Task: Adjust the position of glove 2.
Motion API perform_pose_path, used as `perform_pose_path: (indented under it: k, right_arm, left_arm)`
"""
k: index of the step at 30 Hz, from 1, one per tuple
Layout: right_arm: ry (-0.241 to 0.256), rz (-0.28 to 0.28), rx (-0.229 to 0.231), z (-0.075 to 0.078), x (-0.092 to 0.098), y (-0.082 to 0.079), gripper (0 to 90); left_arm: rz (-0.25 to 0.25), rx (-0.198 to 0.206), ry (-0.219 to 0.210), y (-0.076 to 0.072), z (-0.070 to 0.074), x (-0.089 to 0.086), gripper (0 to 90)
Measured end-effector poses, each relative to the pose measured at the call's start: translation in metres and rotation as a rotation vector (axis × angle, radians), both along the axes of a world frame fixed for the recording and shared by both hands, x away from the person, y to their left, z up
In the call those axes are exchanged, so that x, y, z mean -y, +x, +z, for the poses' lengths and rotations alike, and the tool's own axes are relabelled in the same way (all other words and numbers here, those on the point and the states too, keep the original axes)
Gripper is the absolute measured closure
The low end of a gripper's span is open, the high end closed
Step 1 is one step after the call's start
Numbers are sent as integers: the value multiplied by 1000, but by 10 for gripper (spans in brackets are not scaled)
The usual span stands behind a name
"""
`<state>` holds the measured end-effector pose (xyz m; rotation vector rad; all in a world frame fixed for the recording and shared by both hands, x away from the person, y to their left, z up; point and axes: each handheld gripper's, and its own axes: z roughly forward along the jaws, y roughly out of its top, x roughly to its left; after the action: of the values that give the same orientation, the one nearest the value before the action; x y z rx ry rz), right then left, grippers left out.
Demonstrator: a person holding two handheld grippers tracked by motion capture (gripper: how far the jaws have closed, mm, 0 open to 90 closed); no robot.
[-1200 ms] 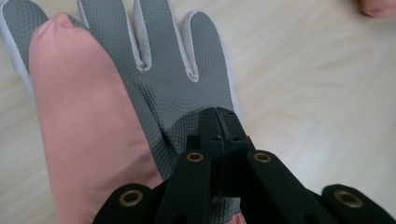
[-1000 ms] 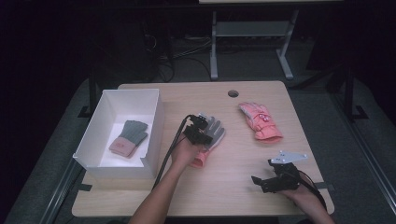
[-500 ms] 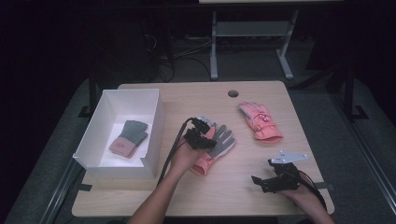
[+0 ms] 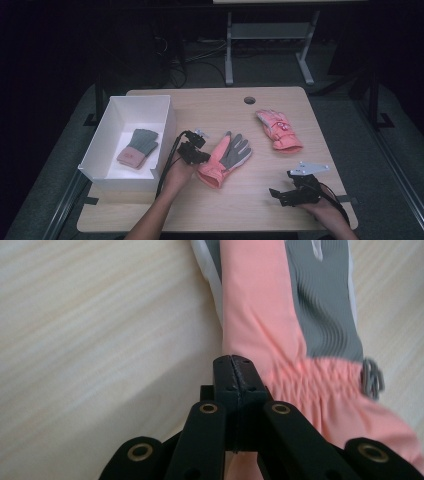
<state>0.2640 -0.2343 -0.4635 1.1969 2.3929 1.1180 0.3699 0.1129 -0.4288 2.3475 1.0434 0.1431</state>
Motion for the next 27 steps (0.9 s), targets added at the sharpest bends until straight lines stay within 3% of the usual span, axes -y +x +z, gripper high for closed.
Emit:
perform_pose_path:
  k: [7, 14, 21, 27]
  right_arm:
    - [-2, -4, -7, -1, 1, 1, 47]
    - [-9, 1, -6, 0, 0, -1, 47]
    - [-12, 9, -13, -2, -2, -1, 47]
    - [-12, 11, -16, -2, 0, -2, 47]
  left_arm:
    - [-57, -40, -28, -19, -2, 0, 898]
    - [-138, -54, -69, -35, -4, 23, 898]
    - [-228, -59, -63, -37, -4, 47, 898]
    - [-271, -58, -101, -37, -7, 67, 898]
